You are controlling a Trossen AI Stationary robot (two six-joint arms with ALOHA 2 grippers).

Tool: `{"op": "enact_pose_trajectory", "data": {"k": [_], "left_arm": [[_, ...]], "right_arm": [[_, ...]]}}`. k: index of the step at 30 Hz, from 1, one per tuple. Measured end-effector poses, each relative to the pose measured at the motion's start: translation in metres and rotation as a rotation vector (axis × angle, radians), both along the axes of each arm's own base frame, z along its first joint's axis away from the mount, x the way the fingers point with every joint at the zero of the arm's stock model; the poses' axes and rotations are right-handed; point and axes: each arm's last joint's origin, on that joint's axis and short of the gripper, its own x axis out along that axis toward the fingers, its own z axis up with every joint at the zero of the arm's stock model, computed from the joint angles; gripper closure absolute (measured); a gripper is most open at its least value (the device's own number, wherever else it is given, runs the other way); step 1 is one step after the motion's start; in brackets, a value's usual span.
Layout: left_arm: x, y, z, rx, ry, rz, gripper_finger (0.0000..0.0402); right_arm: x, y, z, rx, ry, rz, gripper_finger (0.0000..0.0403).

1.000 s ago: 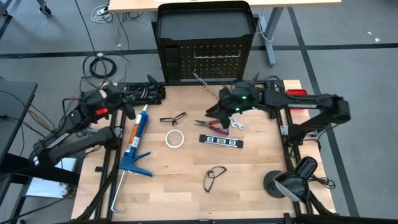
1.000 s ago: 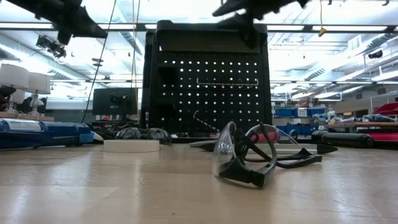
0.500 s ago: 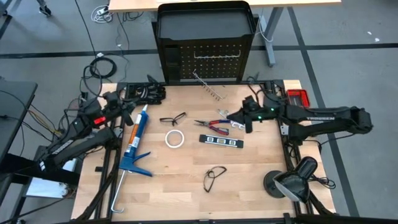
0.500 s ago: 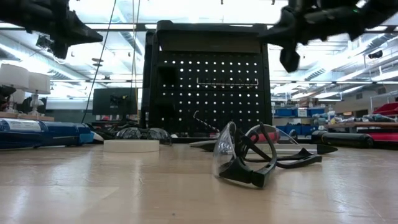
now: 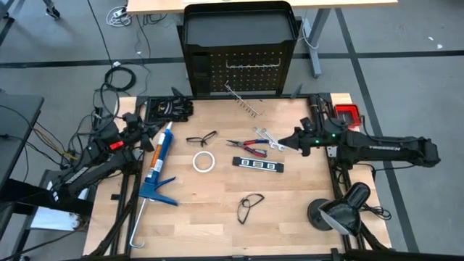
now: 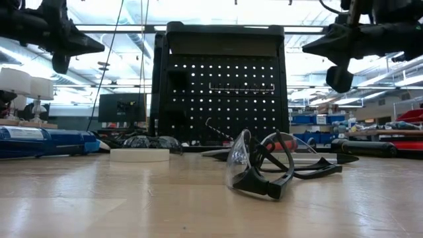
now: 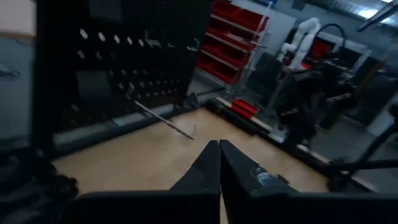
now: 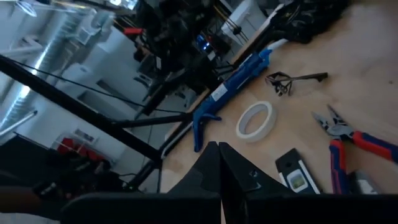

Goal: Hang tools onto peg board
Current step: Return to Home Position

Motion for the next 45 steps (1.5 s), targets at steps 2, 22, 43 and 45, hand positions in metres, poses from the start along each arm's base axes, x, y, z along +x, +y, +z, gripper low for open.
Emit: {"op": "enact_pose_trajectory", "data": {"k": [2, 22, 43, 45], "left_arm": [[0.002, 0.001, -0.005, -0.028, 0.005, -0.017, 0.0401], [0.020, 0.011, -0.074, -0.266, 0.127, -0.024, 0.0397], [0.024, 0.014, -0.071, -0.210, 0.051, -0.029, 0.0396], [0.024, 0.014, -0.070, -0.201, 0.038, -0.030, 0.0396]], "right_arm": [[-0.005, 0.001, -0.002, 0.001, -0.022, -0.001, 0.0400], [-0.025, 0.010, -0.067, 0.096, 0.069, 0.109, 0.0375], [-0.027, 0.012, -0.074, -0.082, 0.128, 0.200, 0.0371], [-0.027, 0.012, -0.074, -0.083, 0.126, 0.200, 0.0371]]}}
